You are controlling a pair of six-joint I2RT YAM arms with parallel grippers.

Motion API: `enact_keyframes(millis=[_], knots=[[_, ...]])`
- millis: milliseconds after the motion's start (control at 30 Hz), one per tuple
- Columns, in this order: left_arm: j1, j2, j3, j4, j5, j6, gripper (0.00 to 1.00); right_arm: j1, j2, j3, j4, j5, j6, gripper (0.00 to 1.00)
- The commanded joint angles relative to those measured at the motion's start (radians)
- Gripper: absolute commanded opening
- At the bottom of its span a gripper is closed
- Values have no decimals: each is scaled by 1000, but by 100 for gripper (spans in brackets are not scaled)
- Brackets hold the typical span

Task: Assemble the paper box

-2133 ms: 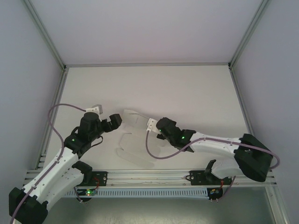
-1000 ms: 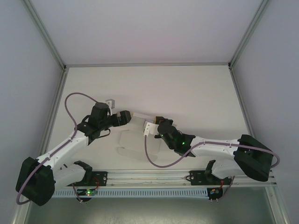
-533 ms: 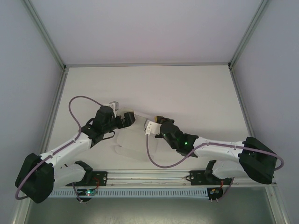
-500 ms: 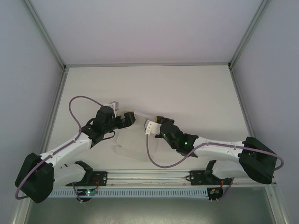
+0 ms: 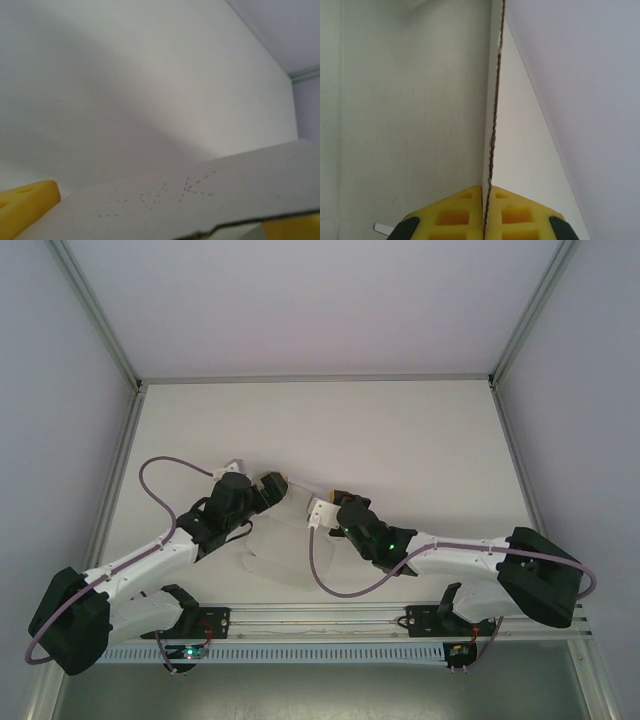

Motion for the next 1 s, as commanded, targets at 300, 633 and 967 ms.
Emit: enact_keyframes(millis=[300,633,967], knots=[[-9,-13,144,-291,-102,226,100,7,-72,10,-31,-10,54,0],[69,-42,76,-201,192,489,100,-139,-261,-46,-145,-283,154,0],[266,-58,-67,215,644,492,100,-214,-278,-44,-179,-413,178,0]])
